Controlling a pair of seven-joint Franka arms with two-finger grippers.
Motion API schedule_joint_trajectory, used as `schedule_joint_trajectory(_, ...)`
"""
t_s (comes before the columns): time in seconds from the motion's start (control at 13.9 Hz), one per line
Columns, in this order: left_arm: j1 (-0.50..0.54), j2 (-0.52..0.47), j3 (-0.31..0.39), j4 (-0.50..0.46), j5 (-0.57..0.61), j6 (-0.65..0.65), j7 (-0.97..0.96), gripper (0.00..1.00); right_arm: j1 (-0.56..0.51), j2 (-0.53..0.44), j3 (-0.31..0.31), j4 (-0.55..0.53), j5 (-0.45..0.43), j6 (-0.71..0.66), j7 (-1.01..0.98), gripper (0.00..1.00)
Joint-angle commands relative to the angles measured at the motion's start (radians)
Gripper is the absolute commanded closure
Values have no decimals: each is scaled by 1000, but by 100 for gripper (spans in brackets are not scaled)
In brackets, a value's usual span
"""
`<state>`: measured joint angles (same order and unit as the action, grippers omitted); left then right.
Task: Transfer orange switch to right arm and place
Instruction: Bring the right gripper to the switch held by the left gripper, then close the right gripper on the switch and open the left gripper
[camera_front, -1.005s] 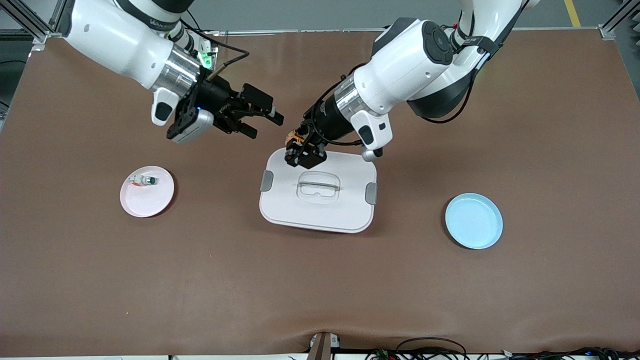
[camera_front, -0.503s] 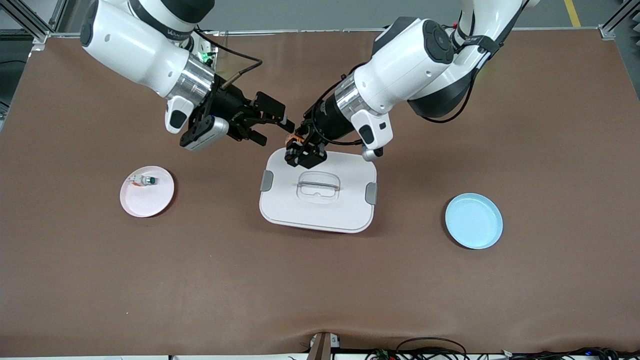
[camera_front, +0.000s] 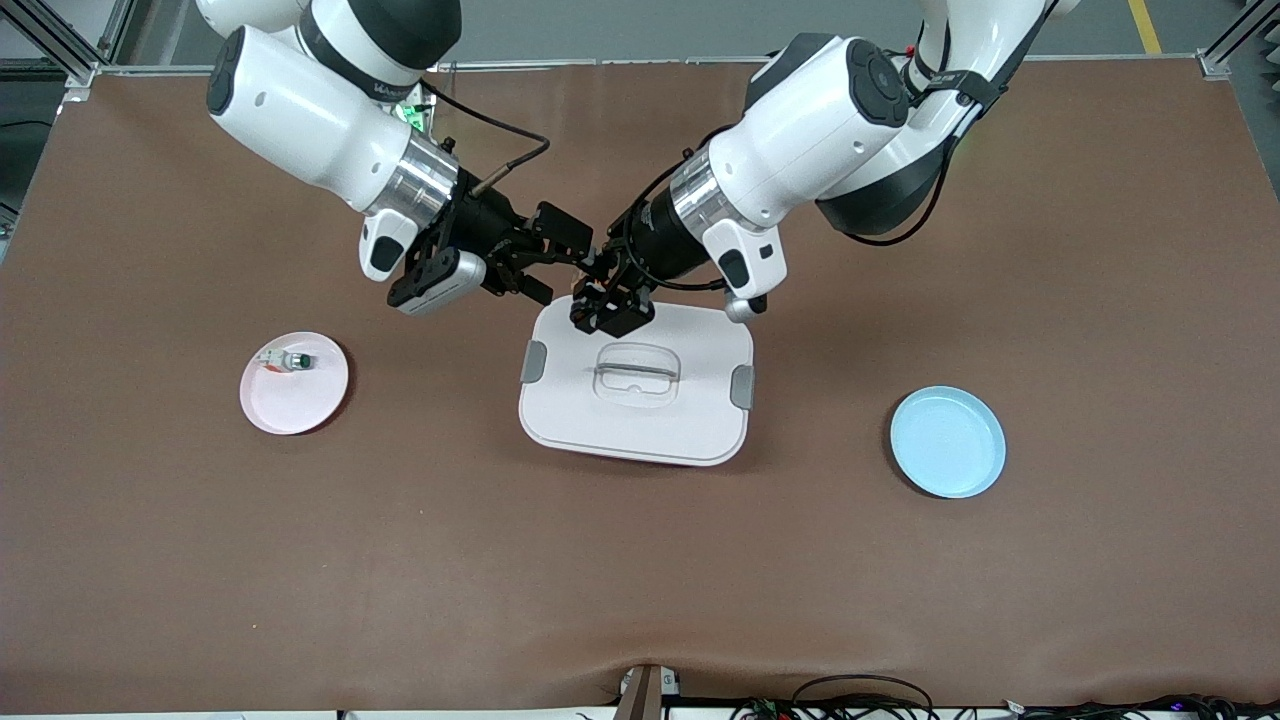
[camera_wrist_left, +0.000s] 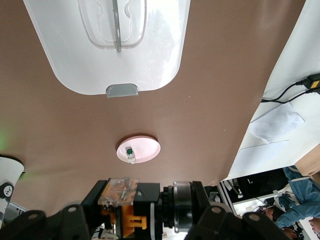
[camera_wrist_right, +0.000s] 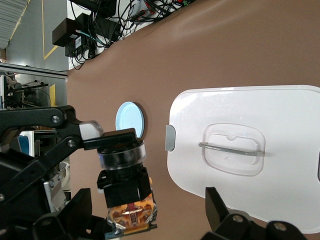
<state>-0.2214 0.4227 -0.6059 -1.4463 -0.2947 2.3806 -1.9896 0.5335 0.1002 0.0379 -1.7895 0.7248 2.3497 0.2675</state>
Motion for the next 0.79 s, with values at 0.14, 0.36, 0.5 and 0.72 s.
schedule_joint_trajectory(0.14,2,-19,2,-3,20,-6,-32,68,40,19,-7,29,-22,20,25,0)
schedule_joint_trajectory(0.36,5,-21,2,-3,20,-6,-34,68,46,19,-7,30,-36,25,25,8)
schedule_joint_trajectory(0.5,5,-21,2,-3,20,-6,-34,68,49,19,-7,32,-36,26,25,20)
schedule_joint_trajectory(0.72,7,-22,3,-2,20,-6,-34,68,49,19,-7,35,-35,26,25,34)
